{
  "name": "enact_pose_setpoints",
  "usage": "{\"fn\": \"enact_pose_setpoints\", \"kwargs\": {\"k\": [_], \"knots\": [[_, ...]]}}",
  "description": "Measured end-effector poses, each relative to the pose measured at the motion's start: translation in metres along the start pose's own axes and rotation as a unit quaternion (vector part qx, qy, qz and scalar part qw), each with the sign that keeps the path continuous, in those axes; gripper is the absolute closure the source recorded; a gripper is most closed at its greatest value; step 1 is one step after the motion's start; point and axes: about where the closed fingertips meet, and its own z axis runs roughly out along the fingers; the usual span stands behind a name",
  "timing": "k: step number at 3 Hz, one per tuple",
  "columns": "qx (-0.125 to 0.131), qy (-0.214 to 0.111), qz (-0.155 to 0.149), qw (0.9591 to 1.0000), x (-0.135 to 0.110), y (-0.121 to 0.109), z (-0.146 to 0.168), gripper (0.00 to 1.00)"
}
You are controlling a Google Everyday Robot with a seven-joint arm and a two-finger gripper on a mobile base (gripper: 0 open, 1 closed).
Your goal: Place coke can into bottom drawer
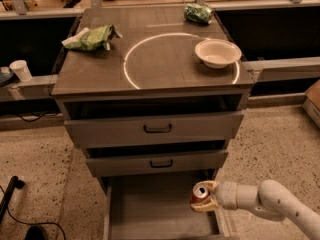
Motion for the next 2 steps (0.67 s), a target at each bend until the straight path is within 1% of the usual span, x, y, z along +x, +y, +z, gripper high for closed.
{"fn": "enact_pose_setpoints", "kwargs": {"k": [1,2], "knots": [[-0.020,-0.016,0.027,0.9993,0.066,0.002,0.050,1.00],[-0.032,-0.020,0.012,0.9992,0.099,0.008,0.084,1.00]]}}
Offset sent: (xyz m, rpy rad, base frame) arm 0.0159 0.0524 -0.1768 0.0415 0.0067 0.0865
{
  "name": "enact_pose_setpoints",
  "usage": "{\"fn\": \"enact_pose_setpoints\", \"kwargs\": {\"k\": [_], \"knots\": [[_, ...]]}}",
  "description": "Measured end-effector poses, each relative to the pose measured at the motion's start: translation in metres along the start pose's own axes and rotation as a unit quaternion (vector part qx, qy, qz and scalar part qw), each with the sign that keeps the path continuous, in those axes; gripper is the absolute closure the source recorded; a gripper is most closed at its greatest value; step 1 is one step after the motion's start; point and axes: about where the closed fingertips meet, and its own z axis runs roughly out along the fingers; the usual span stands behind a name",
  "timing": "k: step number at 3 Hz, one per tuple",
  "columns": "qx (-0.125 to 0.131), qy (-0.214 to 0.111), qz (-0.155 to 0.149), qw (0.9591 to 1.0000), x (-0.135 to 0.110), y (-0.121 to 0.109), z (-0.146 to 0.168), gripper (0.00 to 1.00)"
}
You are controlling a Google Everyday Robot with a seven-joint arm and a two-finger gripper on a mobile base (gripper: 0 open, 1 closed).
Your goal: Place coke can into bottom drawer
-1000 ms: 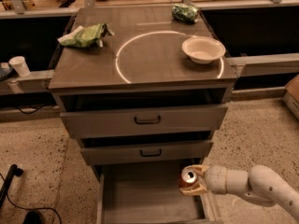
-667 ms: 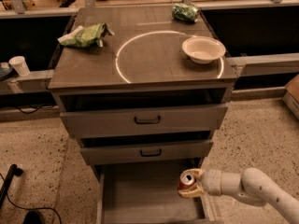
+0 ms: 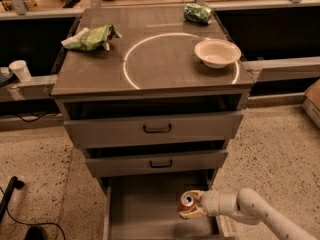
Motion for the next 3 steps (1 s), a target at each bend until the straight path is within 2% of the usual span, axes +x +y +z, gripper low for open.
{"fn": "enact_pose_setpoints", "kwargs": {"k": [1,2,3], "knots": [[-0.014,-0.048,0.009,0.9987,0.000,-0.003,0.015,1.00],[-0.037,-0.055,0.014,0.9977,0.003,0.004,0.021,1.00],[-0.033,-0.065,0.024,0.9971,0.024,-0.010,0.019,1.00]]}}
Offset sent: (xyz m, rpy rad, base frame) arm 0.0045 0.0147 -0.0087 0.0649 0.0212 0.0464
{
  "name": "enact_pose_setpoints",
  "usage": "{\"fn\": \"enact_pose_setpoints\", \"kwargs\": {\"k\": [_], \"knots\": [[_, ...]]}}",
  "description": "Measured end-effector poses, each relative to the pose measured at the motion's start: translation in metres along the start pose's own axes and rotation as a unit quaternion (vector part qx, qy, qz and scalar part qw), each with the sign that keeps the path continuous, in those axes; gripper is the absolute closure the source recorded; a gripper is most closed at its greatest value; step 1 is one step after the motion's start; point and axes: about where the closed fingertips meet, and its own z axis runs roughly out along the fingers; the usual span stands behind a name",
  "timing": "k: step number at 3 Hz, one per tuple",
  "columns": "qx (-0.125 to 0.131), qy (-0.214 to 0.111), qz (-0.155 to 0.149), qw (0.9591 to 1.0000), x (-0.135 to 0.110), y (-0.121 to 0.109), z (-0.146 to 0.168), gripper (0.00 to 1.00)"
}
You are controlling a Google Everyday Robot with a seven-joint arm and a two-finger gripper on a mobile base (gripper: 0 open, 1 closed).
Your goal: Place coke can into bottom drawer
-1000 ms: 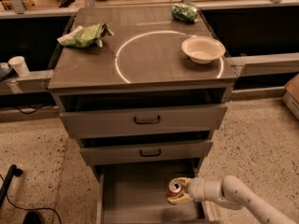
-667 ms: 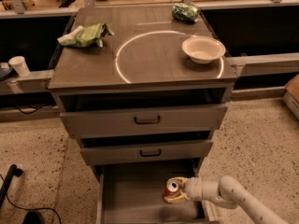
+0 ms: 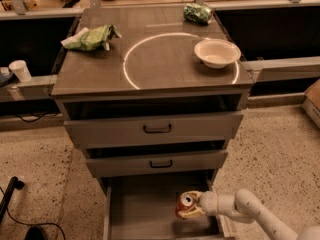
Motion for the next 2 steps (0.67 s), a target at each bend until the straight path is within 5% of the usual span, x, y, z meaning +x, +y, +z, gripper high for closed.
{"fn": "enact_pose_setpoints", "kwargs": {"k": [2], "knots": [[0.048,0.021,-0.032,0.9981,0.039,-0.044,-0.027,1.00]]}}
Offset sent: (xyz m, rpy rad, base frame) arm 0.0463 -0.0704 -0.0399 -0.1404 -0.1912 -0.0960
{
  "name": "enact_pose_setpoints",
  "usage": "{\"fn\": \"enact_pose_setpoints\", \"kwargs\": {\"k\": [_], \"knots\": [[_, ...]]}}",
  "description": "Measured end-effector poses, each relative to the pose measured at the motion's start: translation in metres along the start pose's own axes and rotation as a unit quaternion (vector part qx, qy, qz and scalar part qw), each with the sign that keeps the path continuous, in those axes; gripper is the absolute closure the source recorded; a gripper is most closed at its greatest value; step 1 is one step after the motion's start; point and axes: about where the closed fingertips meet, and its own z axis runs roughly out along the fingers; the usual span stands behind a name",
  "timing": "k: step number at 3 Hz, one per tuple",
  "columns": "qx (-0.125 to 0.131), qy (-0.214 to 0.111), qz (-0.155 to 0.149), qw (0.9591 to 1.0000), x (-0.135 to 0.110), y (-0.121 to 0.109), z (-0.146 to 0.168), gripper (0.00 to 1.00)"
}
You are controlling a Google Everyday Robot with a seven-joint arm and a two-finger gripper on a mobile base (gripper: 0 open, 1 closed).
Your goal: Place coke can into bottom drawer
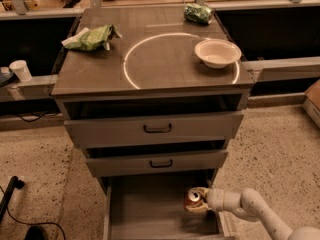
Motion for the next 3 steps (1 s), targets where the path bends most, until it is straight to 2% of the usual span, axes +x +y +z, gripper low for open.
{"fn": "enact_pose_setpoints", "kwargs": {"k": [1,2,3], "knots": [[-0.004,0.034,-0.047,0.9983,0.012,-0.007,0.002,1.00],[-0.002,0.058,-0.067,0.9960,0.038,-0.010,0.002,1.00],[0.001,0.064,-0.072,0.9953,0.050,-0.011,0.000,1.00]]}}
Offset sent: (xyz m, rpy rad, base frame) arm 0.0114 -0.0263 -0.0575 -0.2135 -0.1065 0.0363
